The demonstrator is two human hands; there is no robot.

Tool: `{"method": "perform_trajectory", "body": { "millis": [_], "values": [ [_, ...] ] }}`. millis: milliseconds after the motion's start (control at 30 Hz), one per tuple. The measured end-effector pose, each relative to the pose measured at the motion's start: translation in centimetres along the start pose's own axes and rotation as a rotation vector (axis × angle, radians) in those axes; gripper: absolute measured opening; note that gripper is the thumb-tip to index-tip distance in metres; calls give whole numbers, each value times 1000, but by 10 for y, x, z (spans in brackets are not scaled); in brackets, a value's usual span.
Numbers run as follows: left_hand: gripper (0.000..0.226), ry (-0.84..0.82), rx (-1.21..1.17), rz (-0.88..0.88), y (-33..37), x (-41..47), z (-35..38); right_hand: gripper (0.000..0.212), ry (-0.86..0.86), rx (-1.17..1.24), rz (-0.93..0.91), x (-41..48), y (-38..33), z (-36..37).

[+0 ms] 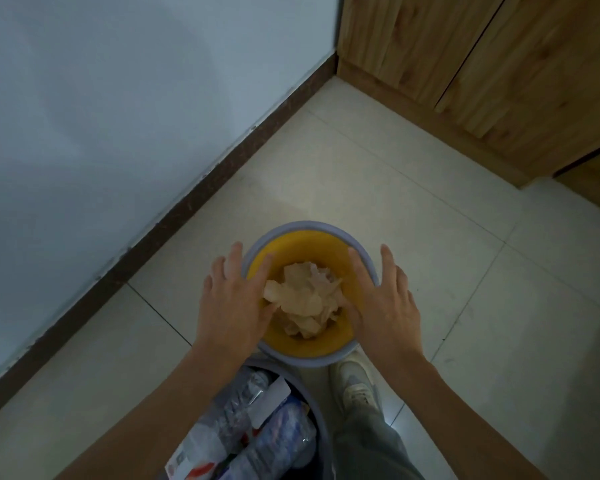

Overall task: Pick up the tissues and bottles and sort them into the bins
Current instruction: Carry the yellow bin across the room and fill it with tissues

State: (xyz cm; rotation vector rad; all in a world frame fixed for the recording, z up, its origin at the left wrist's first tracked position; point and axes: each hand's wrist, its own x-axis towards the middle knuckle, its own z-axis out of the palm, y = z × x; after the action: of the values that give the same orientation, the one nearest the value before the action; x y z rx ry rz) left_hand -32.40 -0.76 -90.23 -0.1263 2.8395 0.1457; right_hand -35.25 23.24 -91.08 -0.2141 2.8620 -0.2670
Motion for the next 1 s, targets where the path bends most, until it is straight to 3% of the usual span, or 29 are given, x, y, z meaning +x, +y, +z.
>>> {"method": "perform_trajectory", "body": {
  "millis": [133, 233, 333, 500, 667, 833, 1000],
  "values": [
    [97, -174, -362, -162, -13, 4, 36, 107, -164, 37, 86, 4, 19, 22],
    [92, -218, -571, -220, -23, 9, 56, 103, -226, 123, 73, 9, 25, 38],
    [87, -247, -593, -240, -27, 13, 62, 102, -240, 239, 122, 15, 28, 38],
    [112, -254, -571, -230, -30, 20, 31, 104, -218, 249, 147, 25, 24, 5],
    [96, -190, -554, -171, -18, 20, -61, 102, -156, 289, 164, 13, 19, -86],
    [44, -46, -618, -136, 32, -15, -210, 96, -31, 292, 244, -36, 7, -211],
    [66, 139, -596, -57, 102, -108, -378, 81, 119, 366, 405, -130, -6, -350]
  ]
}}
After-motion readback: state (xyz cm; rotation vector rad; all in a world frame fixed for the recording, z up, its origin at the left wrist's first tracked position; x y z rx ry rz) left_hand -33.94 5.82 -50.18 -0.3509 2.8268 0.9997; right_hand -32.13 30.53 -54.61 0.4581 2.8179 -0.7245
